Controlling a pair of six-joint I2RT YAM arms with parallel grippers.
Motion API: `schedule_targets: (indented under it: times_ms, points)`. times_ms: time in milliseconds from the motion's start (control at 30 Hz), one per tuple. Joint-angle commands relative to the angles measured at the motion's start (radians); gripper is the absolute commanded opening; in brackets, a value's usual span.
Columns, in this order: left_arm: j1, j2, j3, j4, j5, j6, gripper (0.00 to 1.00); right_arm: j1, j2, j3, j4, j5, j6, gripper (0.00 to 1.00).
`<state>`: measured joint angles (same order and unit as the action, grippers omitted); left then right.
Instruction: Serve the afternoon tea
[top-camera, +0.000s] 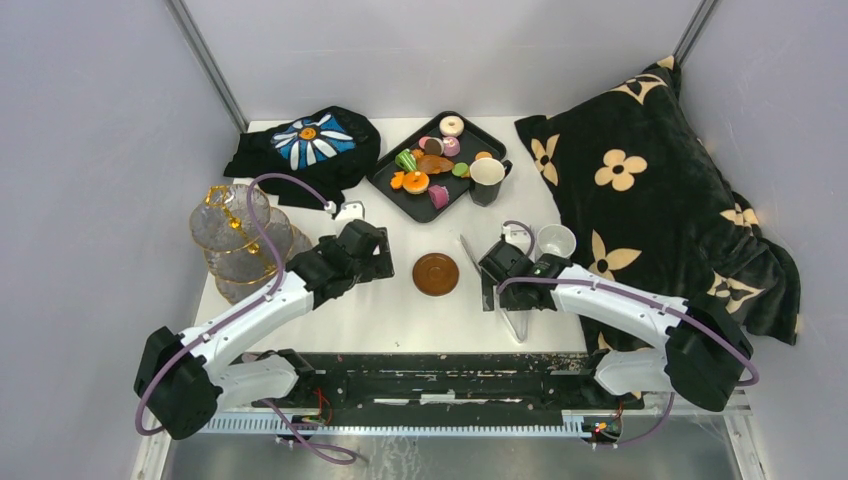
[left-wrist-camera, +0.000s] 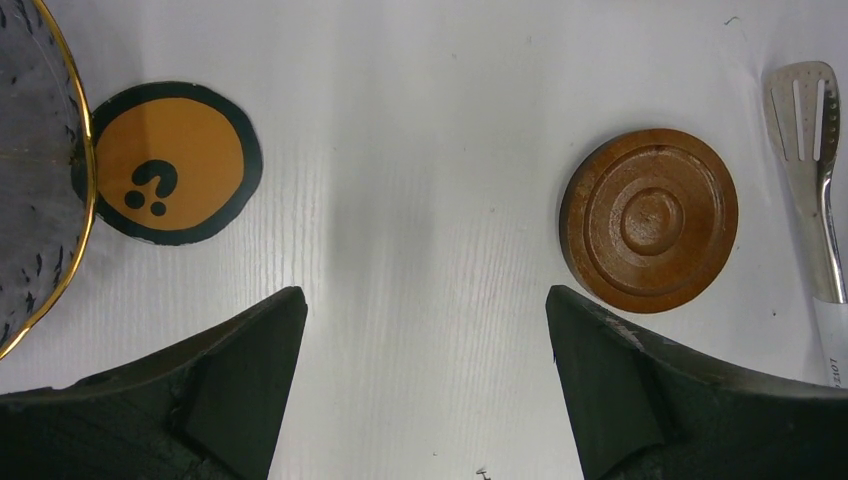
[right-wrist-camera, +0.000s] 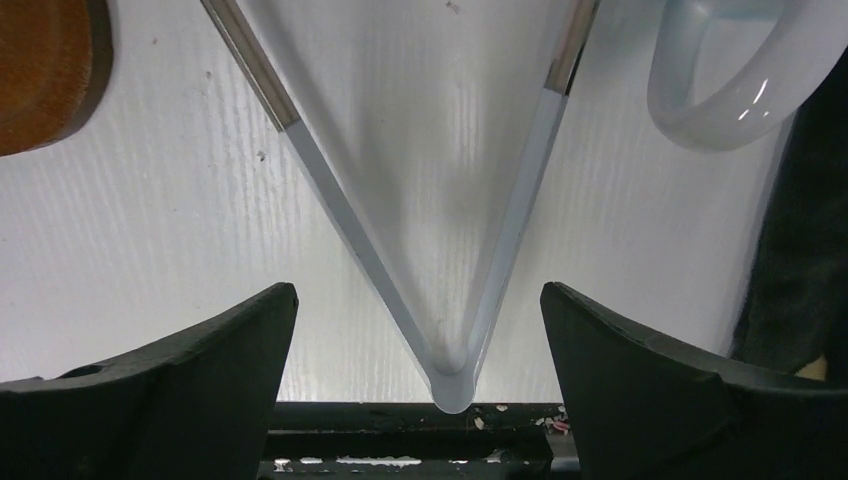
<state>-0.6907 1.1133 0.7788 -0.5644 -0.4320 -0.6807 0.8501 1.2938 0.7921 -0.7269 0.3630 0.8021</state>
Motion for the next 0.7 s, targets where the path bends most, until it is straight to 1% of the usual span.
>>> schedule_targets:
  times_ms: [0, 167, 433, 567, 667]
  points:
    - [0.005, 0.011, 0.033, 0.048, 0.022, -0.008, 0.97, -0.001, 0.005, -0.039, 0.035, 0.019, 0.103, 1.0]
    - [0.003, 0.011, 0.036, 0.052, 0.028, -0.012, 0.97, -0.032, 0.048, -0.077, 0.117, 0.02, 0.108, 1.0]
    - [0.005, 0.01, 0.041, 0.051, 0.036, -0.019, 0.97, -0.058, 0.158, -0.07, 0.229, 0.017, 0.045, 1.0]
    - [0.005, 0.005, 0.043, 0.049, 0.037, -0.02, 0.97, -0.061, 0.177, -0.094, 0.315, 0.011, 0.04, 0.99]
    - [0.003, 0.002, 0.042, 0.044, 0.033, -0.019, 0.97, -0.062, 0.185, -0.095, 0.327, 0.02, 0.036, 0.99]
